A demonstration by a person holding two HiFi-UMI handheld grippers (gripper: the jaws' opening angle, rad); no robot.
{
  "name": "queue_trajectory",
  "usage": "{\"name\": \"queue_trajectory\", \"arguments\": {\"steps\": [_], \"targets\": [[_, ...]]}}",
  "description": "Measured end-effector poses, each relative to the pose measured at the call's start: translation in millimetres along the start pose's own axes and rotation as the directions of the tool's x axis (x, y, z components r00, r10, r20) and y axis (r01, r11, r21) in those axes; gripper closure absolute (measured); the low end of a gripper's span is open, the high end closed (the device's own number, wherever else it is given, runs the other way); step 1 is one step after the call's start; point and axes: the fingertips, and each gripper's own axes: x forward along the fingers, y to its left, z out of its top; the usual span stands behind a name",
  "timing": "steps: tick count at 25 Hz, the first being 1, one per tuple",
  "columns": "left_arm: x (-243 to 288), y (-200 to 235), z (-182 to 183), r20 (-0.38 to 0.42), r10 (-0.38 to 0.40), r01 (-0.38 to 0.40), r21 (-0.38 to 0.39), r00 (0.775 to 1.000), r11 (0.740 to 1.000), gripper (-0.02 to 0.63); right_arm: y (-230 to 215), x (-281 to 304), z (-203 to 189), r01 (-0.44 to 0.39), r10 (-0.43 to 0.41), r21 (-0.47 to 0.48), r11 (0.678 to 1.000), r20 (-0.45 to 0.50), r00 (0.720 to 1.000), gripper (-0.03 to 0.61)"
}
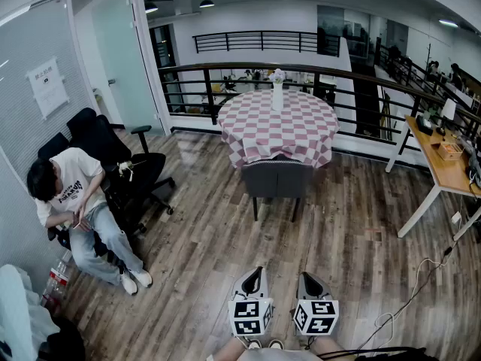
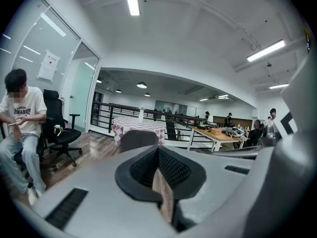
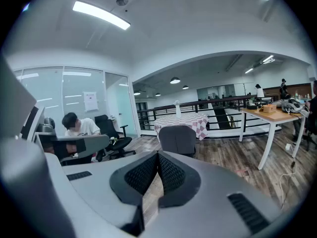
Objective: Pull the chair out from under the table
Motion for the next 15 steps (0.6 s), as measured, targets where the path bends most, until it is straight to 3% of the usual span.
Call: {"name": "queue_trajectory", "arguments": {"steps": [15], "targets": [[1.7,31.5,-1.9,-0.009,0.002,-0.002,-0.005,1.000,1.000,0.612,25.4,18.0,-3.1,0.010,-0.010,0.003,1.000,-0.008,1.000,0.560]]}}
